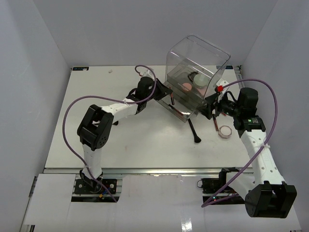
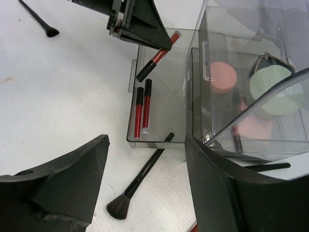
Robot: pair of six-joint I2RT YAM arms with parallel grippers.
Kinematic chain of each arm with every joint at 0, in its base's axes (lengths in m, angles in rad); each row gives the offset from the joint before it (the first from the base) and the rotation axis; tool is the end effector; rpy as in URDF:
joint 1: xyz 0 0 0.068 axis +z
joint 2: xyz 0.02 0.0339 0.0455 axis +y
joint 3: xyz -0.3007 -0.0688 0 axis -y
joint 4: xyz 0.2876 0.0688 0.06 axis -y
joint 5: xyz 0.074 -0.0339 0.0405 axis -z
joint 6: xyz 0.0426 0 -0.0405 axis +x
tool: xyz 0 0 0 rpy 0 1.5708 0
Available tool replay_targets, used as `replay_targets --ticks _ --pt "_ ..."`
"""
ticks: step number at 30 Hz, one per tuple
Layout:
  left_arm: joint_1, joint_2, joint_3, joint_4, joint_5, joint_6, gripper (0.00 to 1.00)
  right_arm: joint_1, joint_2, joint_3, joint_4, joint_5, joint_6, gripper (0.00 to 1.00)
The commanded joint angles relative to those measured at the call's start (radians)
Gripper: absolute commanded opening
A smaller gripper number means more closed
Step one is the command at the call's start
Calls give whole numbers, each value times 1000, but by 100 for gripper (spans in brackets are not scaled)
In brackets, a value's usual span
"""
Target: Organize the makeup
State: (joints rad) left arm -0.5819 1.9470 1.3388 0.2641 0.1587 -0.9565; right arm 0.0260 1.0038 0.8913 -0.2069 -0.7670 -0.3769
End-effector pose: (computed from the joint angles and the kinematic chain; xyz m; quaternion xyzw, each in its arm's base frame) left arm 0.4224 -0.2860 0.2389 -0.1070 0.8094 -0.4457 0.3672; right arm 0.2495 0.0361 0.3616 -0.3651 0.6926 0.2038 0.5877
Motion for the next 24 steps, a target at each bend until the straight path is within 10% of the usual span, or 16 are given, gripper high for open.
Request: replay_targets --ticks 1,7,16,24 --pt "-12 41 96 39 -73 -27 31 -39 -36 -8 40 -44 34 76" --pt "-16 35 81 70 -65 29 67 -90 -25 -23 35 -81 39 89" --pt "-16 -131 18 65 -24 202 69 -213 10 -14 -34 -176 4 91" --pt "46 -569 -314 -70 108 704 80 -275 135 15 -179 0 -126 83"
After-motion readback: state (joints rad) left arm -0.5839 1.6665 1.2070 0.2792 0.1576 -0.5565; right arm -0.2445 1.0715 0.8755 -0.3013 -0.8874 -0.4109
